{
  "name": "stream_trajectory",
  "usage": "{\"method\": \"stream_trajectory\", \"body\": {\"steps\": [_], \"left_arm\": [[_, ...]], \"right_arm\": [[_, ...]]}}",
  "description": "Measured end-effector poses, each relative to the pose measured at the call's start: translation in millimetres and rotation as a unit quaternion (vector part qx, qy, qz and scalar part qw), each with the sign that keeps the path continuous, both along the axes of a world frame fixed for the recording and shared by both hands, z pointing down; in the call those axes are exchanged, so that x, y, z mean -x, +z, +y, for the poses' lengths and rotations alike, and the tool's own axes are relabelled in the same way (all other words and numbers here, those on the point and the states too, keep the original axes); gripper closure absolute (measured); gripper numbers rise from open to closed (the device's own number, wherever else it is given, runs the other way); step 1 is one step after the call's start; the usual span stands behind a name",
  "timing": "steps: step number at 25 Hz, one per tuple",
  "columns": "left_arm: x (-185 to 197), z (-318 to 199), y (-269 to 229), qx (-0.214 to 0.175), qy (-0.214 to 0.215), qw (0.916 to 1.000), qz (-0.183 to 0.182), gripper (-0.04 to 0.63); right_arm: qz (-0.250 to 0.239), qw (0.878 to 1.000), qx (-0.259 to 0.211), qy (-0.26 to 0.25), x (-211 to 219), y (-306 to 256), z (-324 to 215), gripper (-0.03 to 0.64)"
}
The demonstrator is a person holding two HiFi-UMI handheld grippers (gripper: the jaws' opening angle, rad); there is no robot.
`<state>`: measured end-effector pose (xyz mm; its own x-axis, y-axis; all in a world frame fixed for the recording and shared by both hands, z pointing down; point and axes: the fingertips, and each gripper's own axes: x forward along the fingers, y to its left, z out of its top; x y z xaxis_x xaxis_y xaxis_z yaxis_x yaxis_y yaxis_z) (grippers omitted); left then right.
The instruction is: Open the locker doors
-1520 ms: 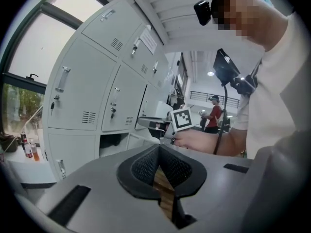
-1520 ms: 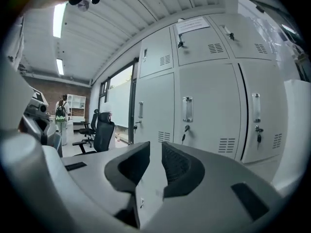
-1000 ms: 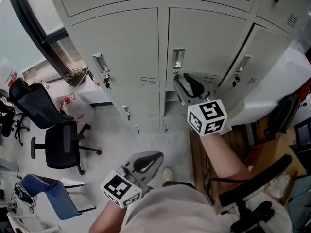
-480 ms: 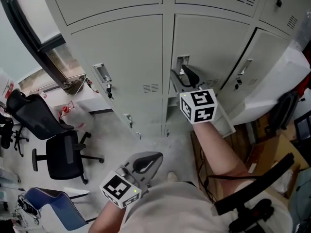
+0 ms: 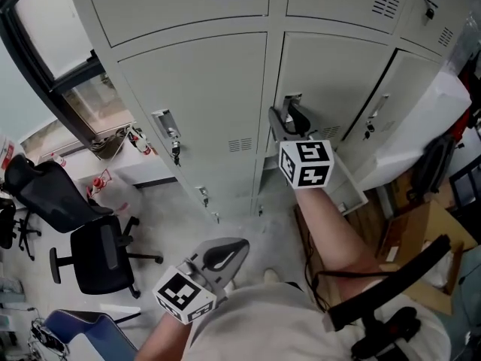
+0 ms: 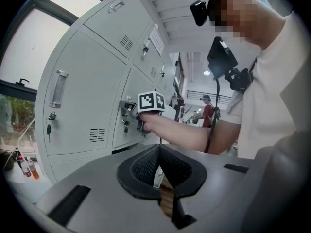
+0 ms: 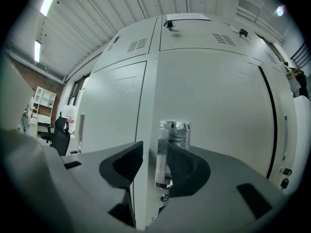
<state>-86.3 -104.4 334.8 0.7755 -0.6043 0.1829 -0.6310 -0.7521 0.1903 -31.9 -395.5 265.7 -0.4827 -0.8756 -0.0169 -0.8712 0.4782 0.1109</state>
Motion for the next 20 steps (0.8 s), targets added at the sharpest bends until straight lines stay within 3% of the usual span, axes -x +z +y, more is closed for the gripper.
{"method": "stream_trajectory", "body": {"steps": [4, 9, 20], "left_arm": [[13.7, -3.3, -0.3, -0.001, 0.003, 1.0000, 0.002, 0.584], [17.9, -6.3, -0.7, -0.003, 0.021, 0.9998, 0.003, 0.584], [-11.4, -5.4, -1.9, -0.004, 0.089, 0.9960, 0.007, 0.584]], "right_arm": [[-0.003, 1.000, 0.001, 0.022, -3.6, -0.7, -3.4, 0.511], [-0.004, 1.000, 0.002, 0.025, -8.0, -0.2, 8.4, 0.512], [-0.018, 1.000, 0.015, -0.017, -38.0, 1.9, 63.2, 0.511]]}}
